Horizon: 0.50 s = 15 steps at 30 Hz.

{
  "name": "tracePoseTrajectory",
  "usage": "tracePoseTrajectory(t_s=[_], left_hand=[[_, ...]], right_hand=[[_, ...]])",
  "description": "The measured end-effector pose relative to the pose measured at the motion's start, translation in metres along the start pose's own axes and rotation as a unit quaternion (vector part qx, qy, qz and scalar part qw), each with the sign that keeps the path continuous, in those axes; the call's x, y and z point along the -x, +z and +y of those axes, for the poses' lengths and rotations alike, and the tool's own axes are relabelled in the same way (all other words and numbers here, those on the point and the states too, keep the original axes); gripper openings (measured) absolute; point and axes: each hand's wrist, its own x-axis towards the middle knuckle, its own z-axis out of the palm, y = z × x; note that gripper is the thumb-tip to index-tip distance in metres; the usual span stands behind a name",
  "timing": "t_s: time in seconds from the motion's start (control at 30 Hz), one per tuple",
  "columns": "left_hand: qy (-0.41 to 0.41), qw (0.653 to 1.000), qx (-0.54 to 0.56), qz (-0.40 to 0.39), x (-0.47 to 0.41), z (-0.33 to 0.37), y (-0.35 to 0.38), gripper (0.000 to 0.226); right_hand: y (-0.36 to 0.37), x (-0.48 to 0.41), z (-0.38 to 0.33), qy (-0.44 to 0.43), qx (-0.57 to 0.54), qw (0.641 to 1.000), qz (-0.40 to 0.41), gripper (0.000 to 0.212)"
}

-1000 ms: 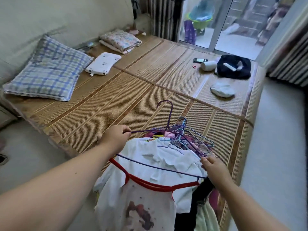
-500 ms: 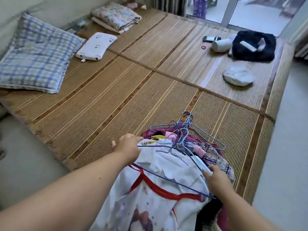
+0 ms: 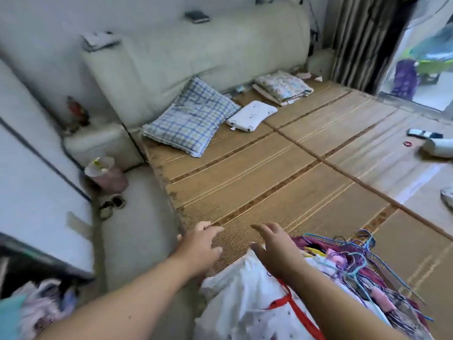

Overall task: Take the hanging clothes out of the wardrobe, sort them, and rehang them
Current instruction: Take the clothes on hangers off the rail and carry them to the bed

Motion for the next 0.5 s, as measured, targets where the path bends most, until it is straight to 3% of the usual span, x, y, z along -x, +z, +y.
tracePoseTrajectory(t_s=[0.27, 0.5], left_hand=[[-0.124, 0.970, -0.042, 0.203, 0.157, -0.161, -0.125, 0.056], [-0.273, 0.892, -0.085, 0.349, 0.310, -0.265, -0.204, 0.049]], right_hand=[[0.036, -0.016, -0.242, -0.267, 0.057, 0.962, -0.018, 0.052], [0.079, 0.012, -0.438, -0.437, 0.046, 0.897, -0.053, 0.049]])
